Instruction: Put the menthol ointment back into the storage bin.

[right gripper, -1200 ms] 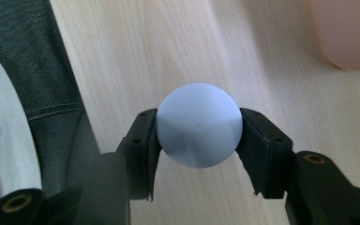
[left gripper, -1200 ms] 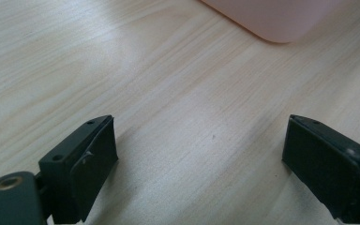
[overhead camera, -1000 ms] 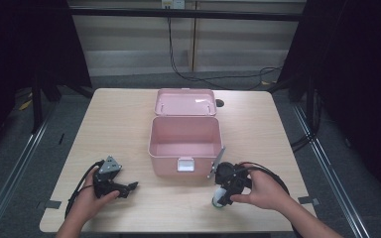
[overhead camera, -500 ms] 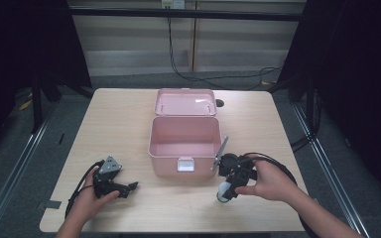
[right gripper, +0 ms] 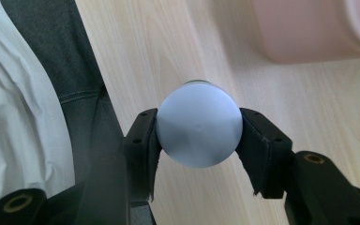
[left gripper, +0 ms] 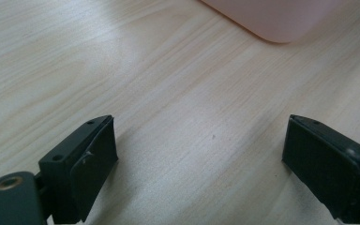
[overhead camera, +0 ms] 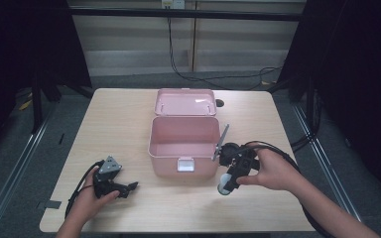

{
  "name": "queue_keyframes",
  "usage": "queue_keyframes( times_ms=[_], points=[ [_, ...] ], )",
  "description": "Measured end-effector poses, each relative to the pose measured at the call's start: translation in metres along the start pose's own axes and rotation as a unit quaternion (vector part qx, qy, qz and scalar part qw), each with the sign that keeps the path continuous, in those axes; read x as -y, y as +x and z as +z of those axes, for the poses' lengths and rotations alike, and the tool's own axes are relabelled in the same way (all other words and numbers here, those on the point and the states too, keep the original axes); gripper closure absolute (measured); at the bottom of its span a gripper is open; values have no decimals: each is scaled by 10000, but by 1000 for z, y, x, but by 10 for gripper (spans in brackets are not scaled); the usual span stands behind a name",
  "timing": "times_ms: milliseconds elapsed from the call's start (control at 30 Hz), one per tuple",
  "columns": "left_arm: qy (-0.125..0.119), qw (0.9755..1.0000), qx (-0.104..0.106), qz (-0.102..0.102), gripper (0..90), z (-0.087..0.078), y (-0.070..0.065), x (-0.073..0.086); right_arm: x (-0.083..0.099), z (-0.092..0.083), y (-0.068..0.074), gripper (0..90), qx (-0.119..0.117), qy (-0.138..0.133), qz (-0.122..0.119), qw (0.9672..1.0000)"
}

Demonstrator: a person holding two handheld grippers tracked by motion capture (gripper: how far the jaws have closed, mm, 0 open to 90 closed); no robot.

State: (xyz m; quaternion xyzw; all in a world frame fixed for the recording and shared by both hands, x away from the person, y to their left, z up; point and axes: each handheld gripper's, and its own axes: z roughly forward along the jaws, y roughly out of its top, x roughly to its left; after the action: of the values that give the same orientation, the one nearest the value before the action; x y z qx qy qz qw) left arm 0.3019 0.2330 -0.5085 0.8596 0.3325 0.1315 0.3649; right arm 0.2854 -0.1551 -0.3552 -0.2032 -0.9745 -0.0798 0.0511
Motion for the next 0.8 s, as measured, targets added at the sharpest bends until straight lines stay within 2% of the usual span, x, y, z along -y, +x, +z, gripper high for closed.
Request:
queue_keyframes(
  times_ms=[233,300,800],
  points=[
    [4,10000,-10,-5,98,0,0,0,-4,-16,-4,509,65,-65,15,10000],
    [-23,10000,-1,-57,97,0,-1,0,-6,-20,-5,509,59,-57,35,10000],
    [-29,10000,-9,-29,97,0,0,0,-23,-45,-6,509,106,36,43,9999]
  ],
)
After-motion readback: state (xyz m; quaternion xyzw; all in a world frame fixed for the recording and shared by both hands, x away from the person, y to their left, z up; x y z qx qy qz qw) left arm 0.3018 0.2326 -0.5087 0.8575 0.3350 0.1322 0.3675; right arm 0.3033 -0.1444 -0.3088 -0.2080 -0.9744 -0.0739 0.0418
